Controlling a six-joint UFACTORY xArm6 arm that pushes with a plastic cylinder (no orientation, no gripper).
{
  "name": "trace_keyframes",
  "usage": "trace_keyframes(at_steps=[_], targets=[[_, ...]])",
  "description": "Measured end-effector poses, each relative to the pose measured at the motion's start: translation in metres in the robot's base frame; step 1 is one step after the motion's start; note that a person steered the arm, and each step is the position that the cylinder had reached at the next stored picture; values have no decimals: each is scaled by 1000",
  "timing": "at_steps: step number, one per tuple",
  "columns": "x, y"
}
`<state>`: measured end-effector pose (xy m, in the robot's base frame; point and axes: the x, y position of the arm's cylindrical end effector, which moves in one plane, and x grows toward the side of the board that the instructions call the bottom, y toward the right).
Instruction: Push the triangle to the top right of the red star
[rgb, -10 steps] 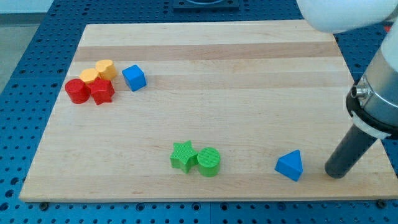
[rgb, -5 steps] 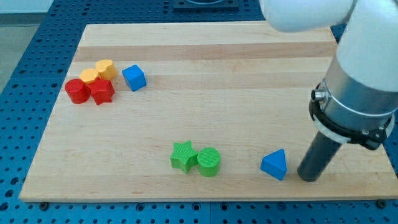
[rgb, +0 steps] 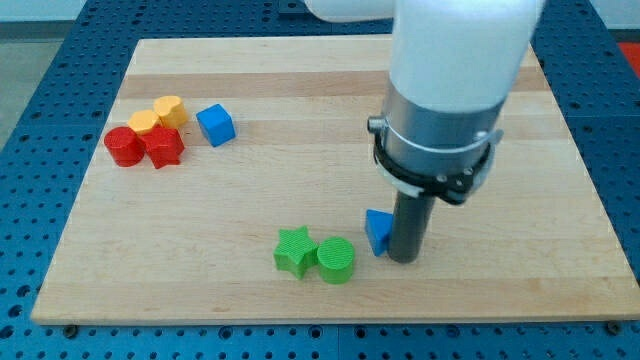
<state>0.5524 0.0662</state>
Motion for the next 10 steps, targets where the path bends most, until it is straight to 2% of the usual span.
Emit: trace_keyframes(at_steps=[3, 5, 6, 7, 8, 9, 10], targets=[[-49, -102], [-84, -129], [-85, -148], [-57, -145], [-46, -109], [-47, -77], [-52, -69]])
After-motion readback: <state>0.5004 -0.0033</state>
